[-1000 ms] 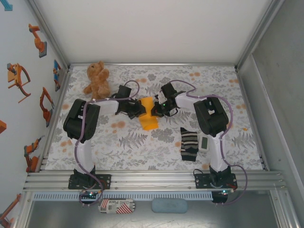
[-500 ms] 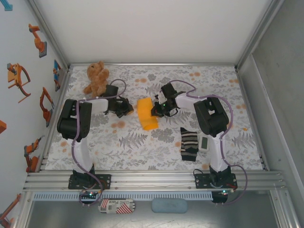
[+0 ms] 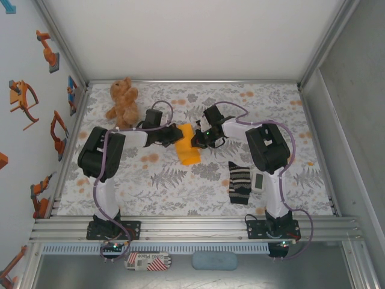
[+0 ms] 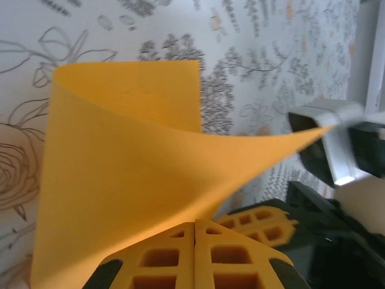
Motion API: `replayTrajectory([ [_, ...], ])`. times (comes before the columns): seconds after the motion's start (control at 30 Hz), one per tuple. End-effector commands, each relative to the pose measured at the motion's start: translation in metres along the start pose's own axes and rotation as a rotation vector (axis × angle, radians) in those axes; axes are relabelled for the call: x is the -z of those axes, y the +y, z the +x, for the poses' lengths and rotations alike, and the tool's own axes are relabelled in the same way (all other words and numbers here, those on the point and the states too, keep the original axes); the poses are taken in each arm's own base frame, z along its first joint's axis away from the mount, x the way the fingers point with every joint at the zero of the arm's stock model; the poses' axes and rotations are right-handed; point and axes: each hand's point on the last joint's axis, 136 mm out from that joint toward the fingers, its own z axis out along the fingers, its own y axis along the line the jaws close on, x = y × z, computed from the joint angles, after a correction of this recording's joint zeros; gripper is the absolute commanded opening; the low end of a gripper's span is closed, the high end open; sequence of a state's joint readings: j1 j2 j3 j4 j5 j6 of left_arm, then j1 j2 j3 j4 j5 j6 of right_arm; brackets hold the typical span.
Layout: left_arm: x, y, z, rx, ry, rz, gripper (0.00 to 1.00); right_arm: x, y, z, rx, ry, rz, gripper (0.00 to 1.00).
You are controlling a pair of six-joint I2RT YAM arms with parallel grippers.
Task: Fold a paper plane with a square sheet of paper (pick it up from the middle)
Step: First fold the square sheet of paper in half at the center of the table.
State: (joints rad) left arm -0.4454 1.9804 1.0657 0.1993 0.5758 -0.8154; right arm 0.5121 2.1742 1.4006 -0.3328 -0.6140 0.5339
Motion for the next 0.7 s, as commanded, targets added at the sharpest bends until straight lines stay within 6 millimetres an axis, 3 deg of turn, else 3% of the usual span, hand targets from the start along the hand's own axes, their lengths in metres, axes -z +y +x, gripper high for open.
replayTrajectory([
  [0.0, -0.004, 0.001, -0.009, 0.003, -0.013, -0.003, 0.0, -0.017, -0.151, 0.091, -0.227, 0.221, 0.531, 0.0],
  [0.23, 0.01, 0.052, -0.022, 0.036, -0.016, -0.151, 0.0, -0.016, -0.151, 0.091, -0.227, 0.218, 0.534, 0.0],
  [0.4, 0.029, 0.083, -0.05, 0.099, -0.054, -0.235, 0.0, -0.016, -0.153, 0.092, -0.228, 0.219, 0.541, 0.0],
  [0.47, 0.034, 0.078, -0.06, 0.099, -0.066, -0.229, 0.0, -0.015, -0.152, 0.091, -0.229, 0.216, 0.542, 0.0],
  [0.67, 0.042, 0.001, -0.064, 0.005, -0.111, -0.042, 0.0, -0.013, -0.149, 0.088, -0.223, 0.208, 0.539, 0.0],
])
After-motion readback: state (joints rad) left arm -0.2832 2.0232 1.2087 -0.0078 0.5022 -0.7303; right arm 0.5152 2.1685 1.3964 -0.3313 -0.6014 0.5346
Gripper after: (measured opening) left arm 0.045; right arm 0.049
